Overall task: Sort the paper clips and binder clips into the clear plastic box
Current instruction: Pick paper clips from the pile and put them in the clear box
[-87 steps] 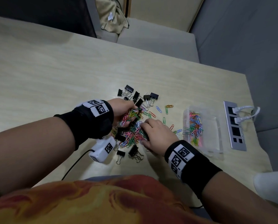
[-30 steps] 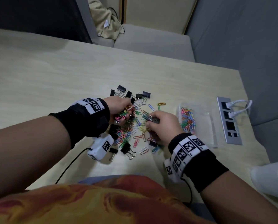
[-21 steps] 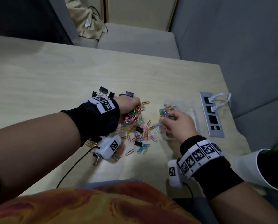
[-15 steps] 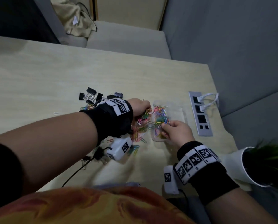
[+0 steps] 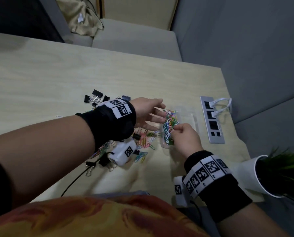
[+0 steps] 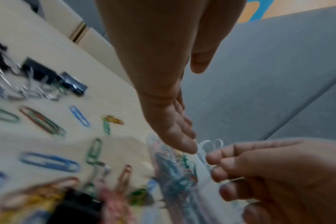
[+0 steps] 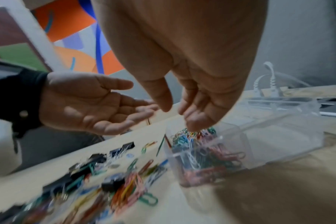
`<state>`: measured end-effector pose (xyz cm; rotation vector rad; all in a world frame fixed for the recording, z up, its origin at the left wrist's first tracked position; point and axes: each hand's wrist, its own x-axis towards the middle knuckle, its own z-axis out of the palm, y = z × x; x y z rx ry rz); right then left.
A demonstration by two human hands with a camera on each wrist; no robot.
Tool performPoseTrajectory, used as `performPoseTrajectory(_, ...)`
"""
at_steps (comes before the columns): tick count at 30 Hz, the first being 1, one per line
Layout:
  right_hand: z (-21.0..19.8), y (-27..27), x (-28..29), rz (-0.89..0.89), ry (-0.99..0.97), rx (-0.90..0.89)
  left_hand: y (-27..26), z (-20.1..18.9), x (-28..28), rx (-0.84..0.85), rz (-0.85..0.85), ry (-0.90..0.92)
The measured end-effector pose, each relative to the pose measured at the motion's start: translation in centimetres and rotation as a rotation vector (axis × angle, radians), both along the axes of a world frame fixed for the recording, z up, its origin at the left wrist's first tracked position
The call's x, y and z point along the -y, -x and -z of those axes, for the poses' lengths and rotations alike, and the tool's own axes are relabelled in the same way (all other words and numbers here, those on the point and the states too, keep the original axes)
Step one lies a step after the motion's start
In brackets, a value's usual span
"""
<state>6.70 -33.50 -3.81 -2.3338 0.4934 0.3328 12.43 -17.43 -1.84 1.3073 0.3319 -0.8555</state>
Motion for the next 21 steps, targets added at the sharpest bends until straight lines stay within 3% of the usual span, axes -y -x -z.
performPoseTrajectory(3,-0.2,1.5,-1.4,-0.177,-0.021,-0.013,0.7,0.2,-2.6,0.128,0.077,-0.247)
performPoseTrajectory(7,0.2,2.1,-2.8,-0.350,0.089,0.012,1.9,1.0,-5.7,0.526,0.513,-0.863)
performPoseTrajectory(9,0.1,2.0,-3.3,-0.429,0.174,0.056,2.7,1.5,-6.1,0.661,0.708,-1.023)
performPoseTrajectory(15,1.5,2.6,-4.8,-0.714,0.452,0.102,3.7,4.0,-4.9,0.883,0.990,-1.126)
performPoseTrajectory(21,2.5,3.2,-5.9,-0.887,0.649,0.114,3.5,4.6,-4.3,0.906,1.075,-1.204)
